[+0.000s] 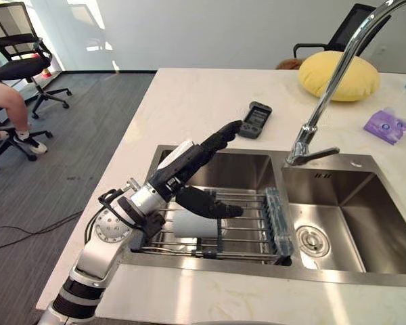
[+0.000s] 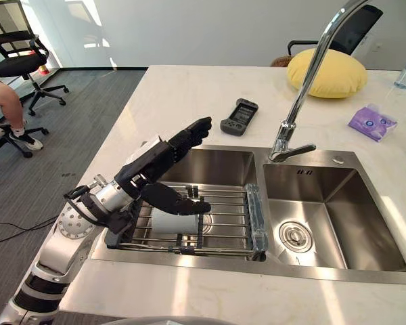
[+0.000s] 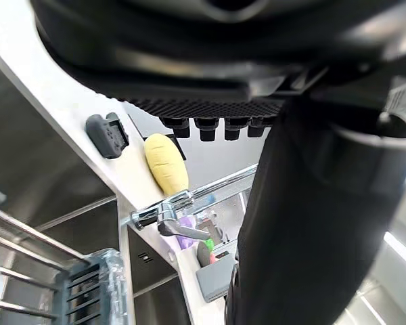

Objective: Walk over to the sink, pick up the cup, carry it to the dishwasher, place the cup inside the dishwasher, then close the dishwasher door

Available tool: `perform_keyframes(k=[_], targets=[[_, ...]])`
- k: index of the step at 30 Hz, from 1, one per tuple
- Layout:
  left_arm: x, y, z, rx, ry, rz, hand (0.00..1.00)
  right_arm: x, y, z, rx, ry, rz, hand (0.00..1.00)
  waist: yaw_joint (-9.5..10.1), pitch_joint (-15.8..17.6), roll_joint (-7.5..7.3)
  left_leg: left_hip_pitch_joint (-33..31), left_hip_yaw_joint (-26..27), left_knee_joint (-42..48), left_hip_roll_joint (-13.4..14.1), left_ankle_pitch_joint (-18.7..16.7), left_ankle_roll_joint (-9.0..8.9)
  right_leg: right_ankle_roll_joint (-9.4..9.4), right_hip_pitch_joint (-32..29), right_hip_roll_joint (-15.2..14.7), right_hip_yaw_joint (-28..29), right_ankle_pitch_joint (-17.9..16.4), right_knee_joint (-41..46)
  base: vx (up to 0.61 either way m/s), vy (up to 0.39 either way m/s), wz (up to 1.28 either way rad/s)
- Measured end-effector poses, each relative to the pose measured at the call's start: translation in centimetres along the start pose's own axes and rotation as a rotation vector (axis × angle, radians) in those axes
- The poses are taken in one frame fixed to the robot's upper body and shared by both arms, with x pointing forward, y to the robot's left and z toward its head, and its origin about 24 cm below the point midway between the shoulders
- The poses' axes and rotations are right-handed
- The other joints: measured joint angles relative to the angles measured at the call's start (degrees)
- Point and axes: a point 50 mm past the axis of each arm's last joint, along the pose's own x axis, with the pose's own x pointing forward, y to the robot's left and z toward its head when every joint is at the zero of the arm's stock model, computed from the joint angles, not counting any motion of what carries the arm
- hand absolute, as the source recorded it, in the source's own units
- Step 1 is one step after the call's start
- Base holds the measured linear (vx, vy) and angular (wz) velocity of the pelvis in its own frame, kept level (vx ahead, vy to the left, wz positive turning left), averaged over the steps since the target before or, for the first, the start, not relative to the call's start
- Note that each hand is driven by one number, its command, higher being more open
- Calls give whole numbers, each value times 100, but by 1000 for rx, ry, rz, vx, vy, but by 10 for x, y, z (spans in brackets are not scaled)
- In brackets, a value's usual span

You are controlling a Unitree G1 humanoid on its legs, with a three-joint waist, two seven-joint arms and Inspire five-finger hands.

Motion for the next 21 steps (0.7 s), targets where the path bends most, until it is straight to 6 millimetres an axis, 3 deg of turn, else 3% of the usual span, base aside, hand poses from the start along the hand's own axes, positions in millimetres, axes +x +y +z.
perform_keyframes(k=[11, 16, 21], targets=[[-16, 5, -13, 86, 145, -63, 100, 2, 7, -3, -50, 22, 27, 100, 17, -9, -15, 17, -3, -170, -125, 71, 65, 53, -13, -96, 5, 40, -64, -3, 9, 1], [-27, 9, -39, 95, 277, -43, 100, 2, 13, 0, -102, 19, 41, 100, -9, -8, -18, 168, 77, -397, -129, 171, 65, 27, 3, -82, 21, 57, -113, -11, -11, -7], [-37, -11, -63, 91, 396, -95, 100, 3, 16, 0, -119, 19, 47, 100, -122, 61, -68, 271, 151, -484, -142, 212, 69, -14, 73, -73, 36, 86, -193, -13, -10, -4]])
